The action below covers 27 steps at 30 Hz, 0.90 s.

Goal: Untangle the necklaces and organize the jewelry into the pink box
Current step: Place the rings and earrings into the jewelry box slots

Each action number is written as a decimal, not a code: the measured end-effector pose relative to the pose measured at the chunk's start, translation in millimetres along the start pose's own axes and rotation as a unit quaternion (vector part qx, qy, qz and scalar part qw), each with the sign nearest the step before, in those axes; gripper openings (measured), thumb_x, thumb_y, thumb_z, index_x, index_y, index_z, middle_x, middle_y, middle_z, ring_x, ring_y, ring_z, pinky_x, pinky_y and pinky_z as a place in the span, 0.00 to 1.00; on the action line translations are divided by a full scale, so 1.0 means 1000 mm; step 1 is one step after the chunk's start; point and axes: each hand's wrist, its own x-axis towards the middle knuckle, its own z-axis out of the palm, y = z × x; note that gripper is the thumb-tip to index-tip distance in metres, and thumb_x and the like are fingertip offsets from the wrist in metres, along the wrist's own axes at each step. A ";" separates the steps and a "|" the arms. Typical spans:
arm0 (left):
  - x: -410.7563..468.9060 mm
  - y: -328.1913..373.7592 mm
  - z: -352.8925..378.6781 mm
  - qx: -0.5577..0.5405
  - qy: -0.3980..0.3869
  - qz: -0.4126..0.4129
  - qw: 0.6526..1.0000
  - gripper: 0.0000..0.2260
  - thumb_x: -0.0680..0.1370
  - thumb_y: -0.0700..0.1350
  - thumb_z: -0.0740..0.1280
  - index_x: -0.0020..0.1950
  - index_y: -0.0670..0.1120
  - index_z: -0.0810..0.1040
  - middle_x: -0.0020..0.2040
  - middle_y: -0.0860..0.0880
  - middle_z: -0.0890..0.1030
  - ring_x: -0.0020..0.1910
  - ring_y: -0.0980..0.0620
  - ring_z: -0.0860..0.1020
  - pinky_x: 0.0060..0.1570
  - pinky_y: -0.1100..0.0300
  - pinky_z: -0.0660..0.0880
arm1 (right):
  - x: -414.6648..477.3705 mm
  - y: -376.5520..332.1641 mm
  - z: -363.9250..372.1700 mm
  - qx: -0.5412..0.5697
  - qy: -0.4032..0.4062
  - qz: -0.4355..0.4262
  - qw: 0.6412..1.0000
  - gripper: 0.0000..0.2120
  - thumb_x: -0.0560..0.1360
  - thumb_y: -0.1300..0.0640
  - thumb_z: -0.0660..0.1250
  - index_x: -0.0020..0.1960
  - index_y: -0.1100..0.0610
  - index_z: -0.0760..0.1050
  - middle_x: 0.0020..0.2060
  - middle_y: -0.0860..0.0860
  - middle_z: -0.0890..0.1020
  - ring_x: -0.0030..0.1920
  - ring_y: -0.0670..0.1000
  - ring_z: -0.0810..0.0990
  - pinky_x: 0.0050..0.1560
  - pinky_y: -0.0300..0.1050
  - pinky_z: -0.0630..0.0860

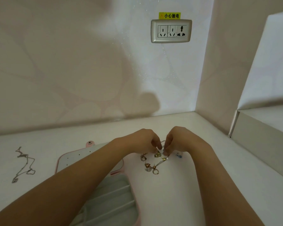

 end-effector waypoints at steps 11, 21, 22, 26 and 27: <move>-0.011 -0.016 -0.012 -0.120 0.072 -0.017 0.990 0.09 0.76 0.43 0.68 0.56 0.49 0.81 0.50 0.54 0.81 0.48 0.59 0.78 0.48 0.68 0.73 | -0.004 -0.008 -0.011 0.167 0.074 -0.022 0.983 0.06 0.71 0.55 0.74 0.46 0.56 0.84 0.38 0.51 0.83 0.34 0.46 0.77 0.30 0.33 0.70; -0.066 -0.013 -0.038 -0.481 0.140 -0.036 0.865 0.08 0.74 0.33 0.69 0.51 0.42 0.81 0.45 0.45 0.85 0.43 0.53 0.83 0.46 0.63 0.80 | -0.020 -0.022 -0.019 0.517 -0.057 -0.132 0.844 0.06 0.73 0.57 0.70 0.47 0.59 0.82 0.38 0.50 0.85 0.38 0.43 0.82 0.40 0.33 0.76; -0.071 -0.013 -0.038 -0.485 0.144 -0.038 0.862 0.08 0.74 0.33 0.69 0.51 0.42 0.81 0.45 0.45 0.85 0.43 0.53 0.83 0.46 0.63 0.80 | -0.020 -0.024 -0.018 0.521 -0.061 -0.135 0.840 0.06 0.73 0.57 0.70 0.47 0.59 0.81 0.38 0.50 0.85 0.37 0.44 0.82 0.40 0.34 0.76; -0.092 -0.013 -0.032 -0.484 0.180 -0.043 0.855 0.09 0.72 0.34 0.71 0.51 0.42 0.81 0.46 0.44 0.85 0.43 0.51 0.83 0.44 0.63 0.79 | -0.022 -0.039 -0.006 0.500 -0.073 -0.150 0.850 0.05 0.73 0.57 0.70 0.45 0.59 0.82 0.37 0.50 0.84 0.37 0.44 0.81 0.40 0.33 0.76; -0.097 -0.013 -0.031 -0.468 0.199 -0.046 0.860 0.08 0.72 0.36 0.72 0.51 0.42 0.81 0.45 0.44 0.85 0.42 0.51 0.83 0.44 0.63 0.79 | -0.022 -0.043 -0.001 0.494 -0.079 -0.157 0.852 0.05 0.73 0.57 0.70 0.45 0.59 0.81 0.36 0.51 0.84 0.37 0.44 0.80 0.40 0.34 0.76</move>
